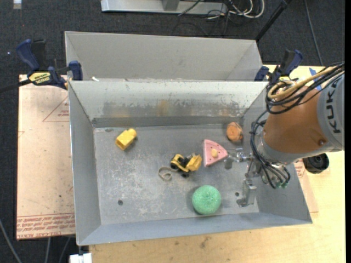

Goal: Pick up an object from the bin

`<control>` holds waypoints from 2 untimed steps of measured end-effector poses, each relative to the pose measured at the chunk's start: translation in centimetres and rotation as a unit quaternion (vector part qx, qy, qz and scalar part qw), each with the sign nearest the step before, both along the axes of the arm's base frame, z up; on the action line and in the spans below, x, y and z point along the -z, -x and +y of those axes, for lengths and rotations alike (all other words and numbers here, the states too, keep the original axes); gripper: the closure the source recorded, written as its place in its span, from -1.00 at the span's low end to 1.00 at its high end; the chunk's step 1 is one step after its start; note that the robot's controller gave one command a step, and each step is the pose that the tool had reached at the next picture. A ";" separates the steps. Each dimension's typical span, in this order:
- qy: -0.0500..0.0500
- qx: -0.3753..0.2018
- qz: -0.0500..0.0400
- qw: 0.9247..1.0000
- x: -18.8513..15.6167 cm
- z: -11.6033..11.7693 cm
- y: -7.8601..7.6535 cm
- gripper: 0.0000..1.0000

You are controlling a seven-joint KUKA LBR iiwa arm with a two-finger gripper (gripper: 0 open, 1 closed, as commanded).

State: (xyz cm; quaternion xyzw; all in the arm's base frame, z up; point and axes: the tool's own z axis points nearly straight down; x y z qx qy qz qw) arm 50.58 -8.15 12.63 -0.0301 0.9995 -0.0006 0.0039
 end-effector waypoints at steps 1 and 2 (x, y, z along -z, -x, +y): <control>-0.001 0.025 0.005 1.000 2.9 2.4 1.0 -1.00; -0.001 0.066 0.003 0.998 4.5 3.7 0.3 -1.00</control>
Offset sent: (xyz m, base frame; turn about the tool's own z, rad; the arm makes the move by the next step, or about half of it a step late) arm 0.0047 0.0432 -0.0563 0.0561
